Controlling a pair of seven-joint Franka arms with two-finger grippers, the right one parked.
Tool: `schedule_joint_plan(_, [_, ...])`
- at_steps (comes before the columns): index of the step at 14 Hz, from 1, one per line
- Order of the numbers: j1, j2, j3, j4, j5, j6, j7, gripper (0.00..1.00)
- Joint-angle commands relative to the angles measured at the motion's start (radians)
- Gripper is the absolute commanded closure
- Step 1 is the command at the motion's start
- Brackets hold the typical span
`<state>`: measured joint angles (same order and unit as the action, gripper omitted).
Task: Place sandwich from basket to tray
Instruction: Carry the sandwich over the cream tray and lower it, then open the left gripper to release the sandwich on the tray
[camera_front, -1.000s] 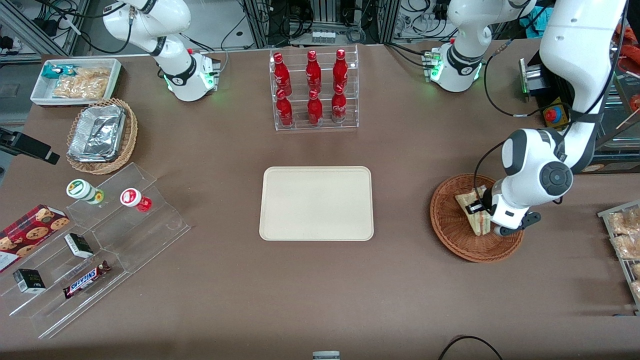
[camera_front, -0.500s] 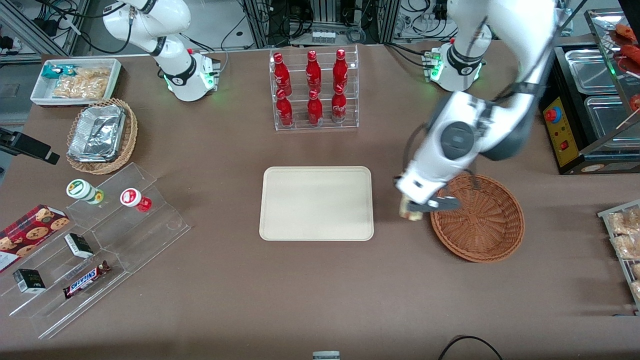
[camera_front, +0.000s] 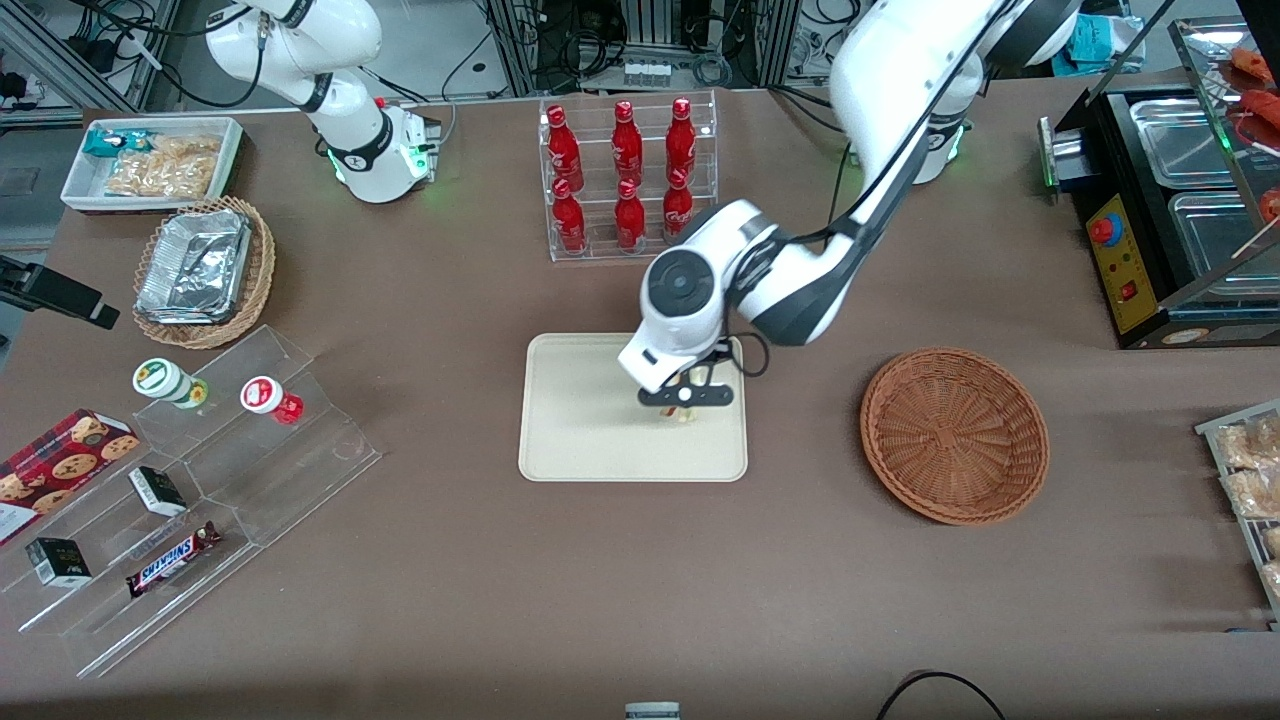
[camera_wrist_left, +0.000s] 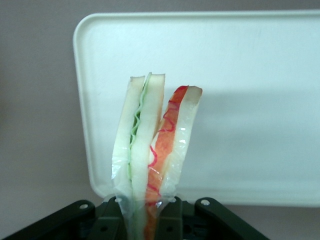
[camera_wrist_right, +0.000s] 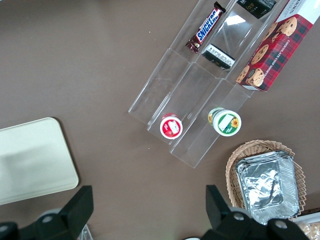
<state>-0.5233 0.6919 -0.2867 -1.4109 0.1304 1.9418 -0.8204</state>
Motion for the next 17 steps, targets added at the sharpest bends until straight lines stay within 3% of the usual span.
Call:
schedule_joint_plan(1, [-0.050,0.131,0.011,0.151,0.024,-0.041,-0.081,0.84])
schedule_joint_plan(6, [-0.104,0.225,0.011,0.259,0.026,-0.006,-0.186,0.81])
schedule_joint_plan(7, [-0.113,0.238,0.012,0.260,0.026,0.006,-0.186,0.74])
schedule_joint_plan(8, [-0.122,0.242,0.014,0.260,0.031,0.011,-0.186,0.57])
schedule_joint_plan(9, [-0.122,0.244,0.012,0.260,0.055,0.009,-0.186,0.19])
schedule_joint_plan(10, [-0.122,0.238,0.012,0.260,0.076,0.008,-0.186,0.00])
schedule_joint_plan(13, [-0.107,0.145,0.072,0.263,0.074,-0.044,-0.192,0.00])
schedule_joint_plan(17, [0.043,-0.030,0.069,0.260,0.067,-0.222,-0.130,0.00])
